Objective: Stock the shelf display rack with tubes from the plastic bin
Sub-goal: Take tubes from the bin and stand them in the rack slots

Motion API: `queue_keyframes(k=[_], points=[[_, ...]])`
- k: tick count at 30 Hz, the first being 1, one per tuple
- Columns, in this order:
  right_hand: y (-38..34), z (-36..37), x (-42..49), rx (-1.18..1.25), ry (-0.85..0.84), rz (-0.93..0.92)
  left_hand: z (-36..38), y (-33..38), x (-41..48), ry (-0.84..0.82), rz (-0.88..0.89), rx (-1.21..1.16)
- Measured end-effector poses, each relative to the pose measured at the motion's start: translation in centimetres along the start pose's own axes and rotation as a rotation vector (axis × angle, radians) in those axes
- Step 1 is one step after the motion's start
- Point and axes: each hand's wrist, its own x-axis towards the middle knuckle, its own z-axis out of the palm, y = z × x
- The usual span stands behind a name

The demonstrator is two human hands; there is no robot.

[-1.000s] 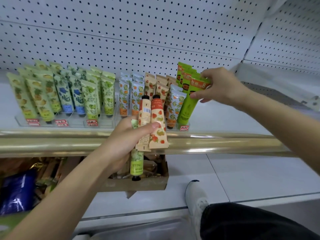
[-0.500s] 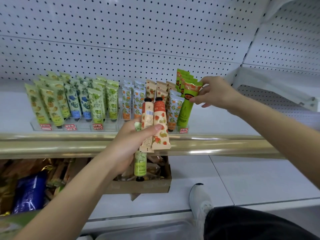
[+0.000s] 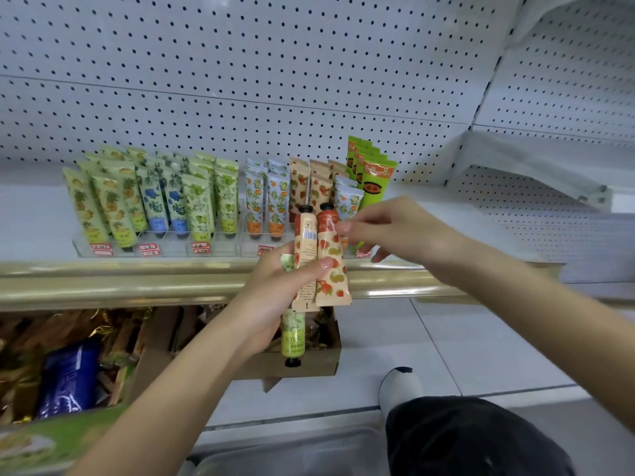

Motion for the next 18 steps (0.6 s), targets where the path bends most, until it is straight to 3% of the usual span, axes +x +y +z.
queue_keyframes(k=[8, 14, 18], points=[[-0.1, 3.5, 0.4, 0.12, -0.025, 0.112, -1.6, -0.8, -0.4, -0.023, 0.029, -0.085], [-1.5, 3.3, 0.9, 0.416, 0.055, 0.176, -3.5, -1.7, 0.5, 0.028, 0.064, -0.133], [-2.7, 1.8, 1.4, 0.198, -0.035, 0.196, -4.8, -1.7, 1.4, 0.039, 0.055, -0.182]])
